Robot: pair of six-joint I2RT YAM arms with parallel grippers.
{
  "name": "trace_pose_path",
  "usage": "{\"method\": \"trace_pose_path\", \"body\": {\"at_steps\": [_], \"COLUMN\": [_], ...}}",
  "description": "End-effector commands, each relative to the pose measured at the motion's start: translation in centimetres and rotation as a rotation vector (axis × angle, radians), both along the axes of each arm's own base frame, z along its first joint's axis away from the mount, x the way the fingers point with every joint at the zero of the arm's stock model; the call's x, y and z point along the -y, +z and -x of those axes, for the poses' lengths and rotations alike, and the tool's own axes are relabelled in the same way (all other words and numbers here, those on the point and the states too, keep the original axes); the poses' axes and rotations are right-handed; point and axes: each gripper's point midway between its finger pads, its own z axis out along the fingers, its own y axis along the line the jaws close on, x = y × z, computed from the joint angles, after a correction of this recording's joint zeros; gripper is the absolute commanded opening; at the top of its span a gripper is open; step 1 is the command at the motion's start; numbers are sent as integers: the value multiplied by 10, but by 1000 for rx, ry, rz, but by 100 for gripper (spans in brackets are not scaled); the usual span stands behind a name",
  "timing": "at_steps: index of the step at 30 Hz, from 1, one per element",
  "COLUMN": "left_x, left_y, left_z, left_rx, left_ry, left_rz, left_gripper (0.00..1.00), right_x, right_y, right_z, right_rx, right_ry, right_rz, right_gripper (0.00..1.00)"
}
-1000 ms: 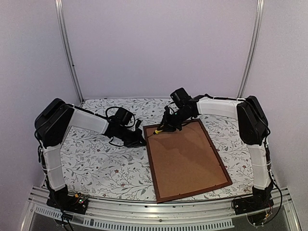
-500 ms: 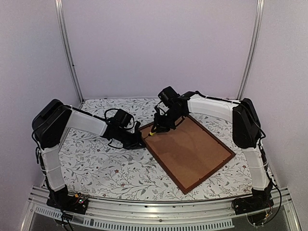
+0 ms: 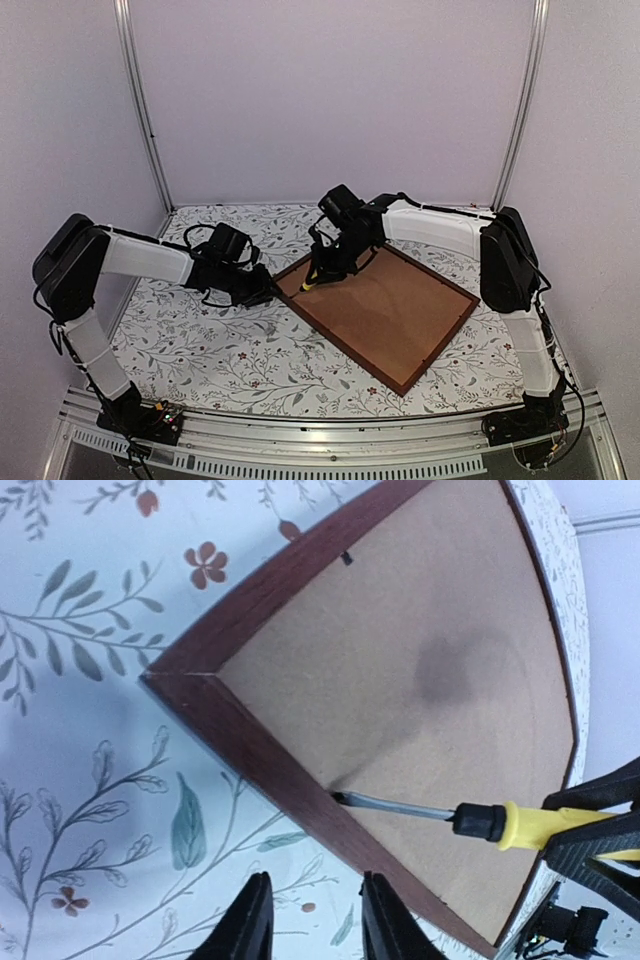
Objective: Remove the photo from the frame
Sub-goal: Release the fastener from the backboard.
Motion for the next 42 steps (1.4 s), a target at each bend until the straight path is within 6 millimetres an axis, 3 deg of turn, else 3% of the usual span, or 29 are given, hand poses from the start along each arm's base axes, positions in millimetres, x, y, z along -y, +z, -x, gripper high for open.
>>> {"method": "trace_pose_path", "body": {"at_steps": [1, 11, 22, 32, 37, 42], "left_x": [-28, -12, -15, -2, 1, 13], "left_y": [-7, -13, -29, -39, -43, -44], "left_z": [-1, -16, 0, 11, 14, 11], "left_rx": [-7, 7, -29, -58, -64, -52], "left_ry": [115, 72, 56, 10, -4, -77], "left_rz": [-41, -11, -45, -46, -49, -39], "left_gripper": [37, 46, 20, 14, 13, 11], "right_x": [-5, -14, -28, -51, -47, -49], "right_y": [-5, -4, 2, 3, -5, 12], "right_z": [22, 47, 73, 94, 92, 96], "right_rx": [-25, -9, 26, 72, 81, 78], "right_ry": [65, 128, 200, 286, 261, 264], "right_rz": [29, 64, 91, 102, 143, 87], "right_gripper": [0, 0, 0, 0, 0, 0]}}
